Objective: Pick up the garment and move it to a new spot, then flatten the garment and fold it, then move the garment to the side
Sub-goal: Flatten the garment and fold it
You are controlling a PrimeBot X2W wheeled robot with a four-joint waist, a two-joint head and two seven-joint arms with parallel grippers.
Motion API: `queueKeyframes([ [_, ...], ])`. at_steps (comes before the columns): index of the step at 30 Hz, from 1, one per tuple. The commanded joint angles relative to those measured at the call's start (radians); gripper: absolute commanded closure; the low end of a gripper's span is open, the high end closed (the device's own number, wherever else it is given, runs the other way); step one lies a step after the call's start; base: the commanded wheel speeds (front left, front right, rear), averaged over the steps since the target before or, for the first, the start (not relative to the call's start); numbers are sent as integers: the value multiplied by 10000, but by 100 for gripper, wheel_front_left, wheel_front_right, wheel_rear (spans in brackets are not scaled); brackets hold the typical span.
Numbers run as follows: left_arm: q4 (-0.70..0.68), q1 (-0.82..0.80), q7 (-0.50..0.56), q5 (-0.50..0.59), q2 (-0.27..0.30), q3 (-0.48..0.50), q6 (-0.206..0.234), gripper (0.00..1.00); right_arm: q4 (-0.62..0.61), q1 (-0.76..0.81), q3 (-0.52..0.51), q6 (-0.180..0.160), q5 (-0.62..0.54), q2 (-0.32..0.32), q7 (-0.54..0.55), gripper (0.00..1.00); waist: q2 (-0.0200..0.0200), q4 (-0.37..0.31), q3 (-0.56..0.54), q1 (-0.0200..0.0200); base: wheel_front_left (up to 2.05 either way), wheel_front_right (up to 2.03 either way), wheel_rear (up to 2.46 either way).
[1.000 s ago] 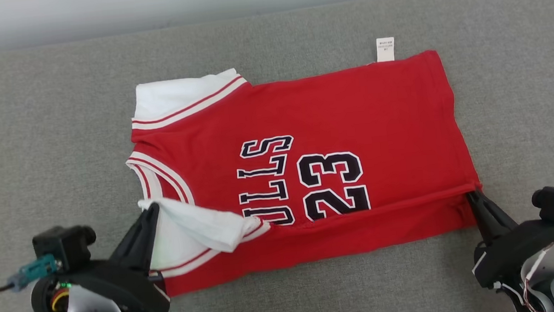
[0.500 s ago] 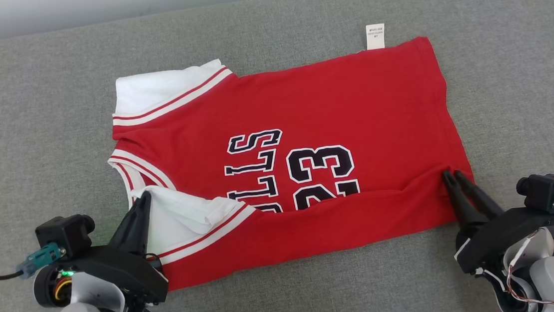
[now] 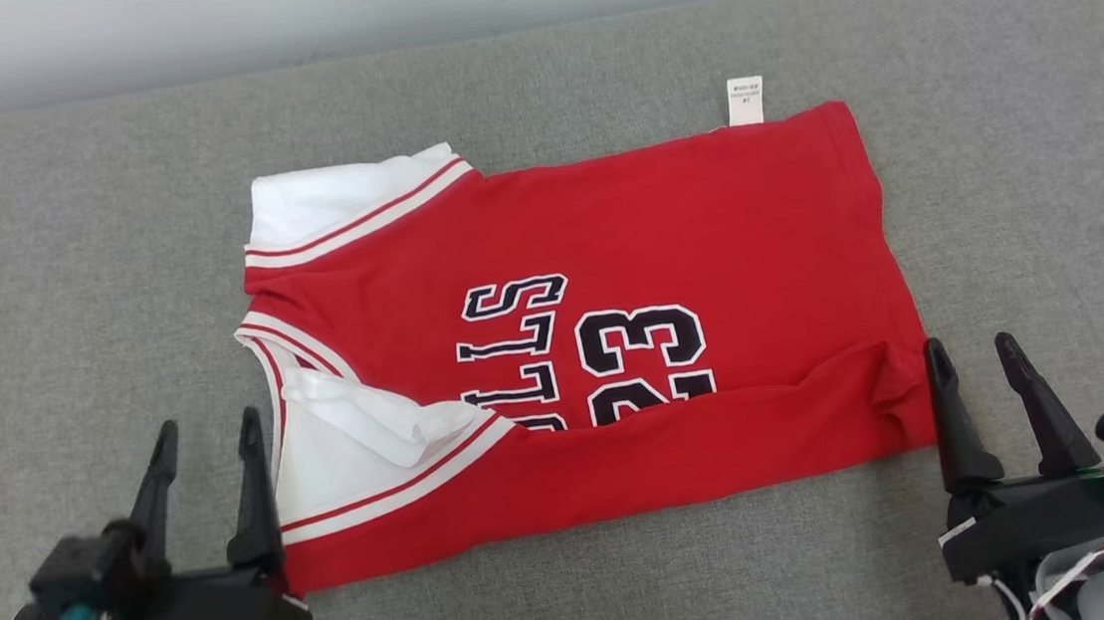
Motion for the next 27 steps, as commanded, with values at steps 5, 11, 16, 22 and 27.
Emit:
queueKeyframes([
  [5, -376, 919, -785, 352, -92, 198, 394, 0, -688, 481, -244, -6, -1157, 396, -480, 0, -1, 34, -458, 0, 0, 0, 0],
  [11, -332, 1206, -1057, 519, -343, 451, 15, 0, -911, 855, -364, -6, -1778, 555, -620, 0, -1, 171, -734, 0, 0, 0, 0],
  [16, -254, 1216, -1092, 736, -644, 857, -332, 0, -778, 994, -358, -6, -1949, 599, -520, 0, -1, 219, -874, 0, 0, 0, 0],
  [22, 58, 1546, -1077, 1298, -946, 1115, -778, 0, -608, 1087, -287, -6, -1858, 613, -416, 0, -1, 215, -1057, 0, 0, 0, 0],
  [27, 379, 1512, -1079, 1580, -1130, 1154, -1009, 0, -545, 1094, -247, -6, -1747, 635, -312, 0, -1, 267, -1078, 0, 0, 0, 0],
])
